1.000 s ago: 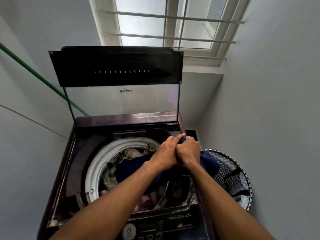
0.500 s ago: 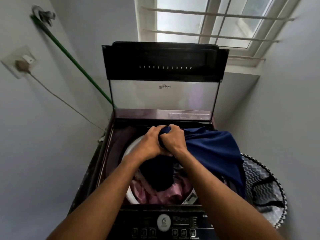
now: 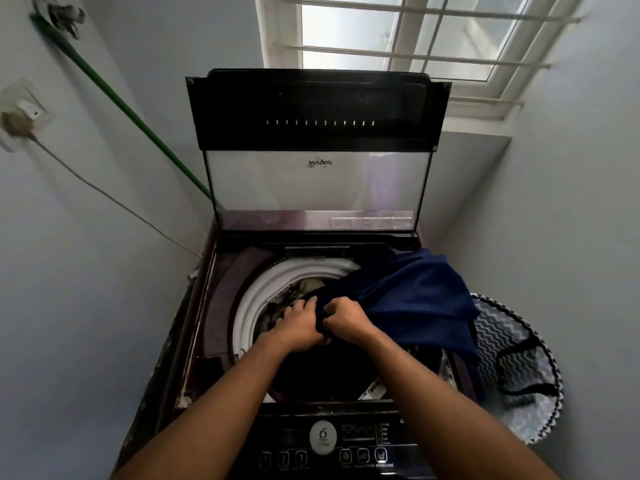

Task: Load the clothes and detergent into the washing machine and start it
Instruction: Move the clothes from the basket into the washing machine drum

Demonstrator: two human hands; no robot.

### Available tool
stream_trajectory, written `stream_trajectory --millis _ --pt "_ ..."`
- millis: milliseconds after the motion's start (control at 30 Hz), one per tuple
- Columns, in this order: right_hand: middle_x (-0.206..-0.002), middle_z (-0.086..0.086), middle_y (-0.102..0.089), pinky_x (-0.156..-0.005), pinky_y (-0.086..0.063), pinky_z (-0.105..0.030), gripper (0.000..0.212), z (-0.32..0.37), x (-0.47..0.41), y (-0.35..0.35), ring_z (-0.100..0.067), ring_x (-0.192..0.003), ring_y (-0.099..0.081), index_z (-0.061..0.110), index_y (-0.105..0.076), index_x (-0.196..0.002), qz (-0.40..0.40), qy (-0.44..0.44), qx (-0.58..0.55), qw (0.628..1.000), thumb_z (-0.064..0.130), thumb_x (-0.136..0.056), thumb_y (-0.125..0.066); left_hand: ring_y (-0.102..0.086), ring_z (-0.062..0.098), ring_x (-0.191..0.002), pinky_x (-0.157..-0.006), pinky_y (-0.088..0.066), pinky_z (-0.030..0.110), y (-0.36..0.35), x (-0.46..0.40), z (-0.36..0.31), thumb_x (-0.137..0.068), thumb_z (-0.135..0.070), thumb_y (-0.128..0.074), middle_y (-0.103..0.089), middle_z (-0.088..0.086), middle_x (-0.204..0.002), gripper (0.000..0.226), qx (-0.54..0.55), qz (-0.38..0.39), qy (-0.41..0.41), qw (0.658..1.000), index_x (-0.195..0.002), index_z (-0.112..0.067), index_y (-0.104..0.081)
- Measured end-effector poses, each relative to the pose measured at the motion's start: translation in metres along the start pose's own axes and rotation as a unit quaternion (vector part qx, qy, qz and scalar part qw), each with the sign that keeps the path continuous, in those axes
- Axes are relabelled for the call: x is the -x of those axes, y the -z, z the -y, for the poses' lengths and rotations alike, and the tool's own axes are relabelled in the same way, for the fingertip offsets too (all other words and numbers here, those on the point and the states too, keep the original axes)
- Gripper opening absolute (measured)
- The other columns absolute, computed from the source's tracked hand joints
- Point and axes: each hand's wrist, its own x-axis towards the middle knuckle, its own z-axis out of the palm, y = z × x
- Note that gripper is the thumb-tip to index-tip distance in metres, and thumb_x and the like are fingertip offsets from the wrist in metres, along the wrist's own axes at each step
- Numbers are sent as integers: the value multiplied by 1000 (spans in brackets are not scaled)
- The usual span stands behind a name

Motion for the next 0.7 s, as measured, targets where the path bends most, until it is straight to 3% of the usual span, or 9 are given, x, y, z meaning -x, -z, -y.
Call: stream_trajectory --millis 133,233,333,400,533,633,700 --pt "-117 -7 -58 -96 -45 -42 33 -25 6 36 -30 -115 -48 19 -66 -114 -211 15 72 975 16 -82 -58 -30 30 -142 -114 -32 49 2 -10 -42 -80 -41 -73 -29 6 -154 95 10 -57 -76 995 -155 -25 -18" --pt "-122 -6 -53 -93 -42 -44 36 -50 11 69 -30 -117 -44 20 -61 -118 -322 -3 111 940 22 -82 -63 -35 28 -138 -113 -34 46 0 -19 -79 -82 -35 -73 -34 4 -149 83 18 -87 -147 985 -152 -26 -29" --pt "-131 -9 -48 -94 -43 -49 54 -83 15 95 -33 -122 -42 18 -53 -123 -389 -83 112 911 38 -78 -74 -36 28 -137 -112 -36 45 -6 -26 -118 -83 -34 -73 -33 4 -149 80 0 -108 -197 974 -151 -30 -31" --pt "-141 -13 -40 -98 -43 -55 79 -103 17 108 -35 -128 -37 17 -43 -134 -383 -155 53 909 50 -72 -79 -35 27 -137 -113 -35 44 -10 -29 -140 -84 -38 -72 -31 5 -150 83 0 -114 -225 968 -154 -33 -26" --pt "-159 -18 -10 -110 -30 -64 128 -140 17 119 -42 -144 -18 28 -10 -155 -271 -258 -108 921 61 -57 -86 -21 25 -147 -119 -28 41 -15 -37 -176 -81 -44 -76 -20 6 -160 94 -15 -113 -269 956 -155 -37 -20" --pt "-161 -21 5 -116 -29 -54 143 -154 13 118 -45 -146 -18 34 -1 -156 -192 -276 -223 915 64 -45 -86 -12 27 -150 -119 -28 46 -17 -47 -195 -77 -44 -79 -11 6 -164 103 -83 -97 -256 958 -155 -41 -13" --pt "-162 -18 3 -114 -34 -48 148 -166 0 113 -40 -144 -25 37 -2 -156 -162 -266 -285 906 66 -35 -84 -8 33 -150 -117 -27 54 -20 -57 -204 -74 -43 -82 -3 7 -165 111 -120 -70 -229 963 -154 -46 -5"
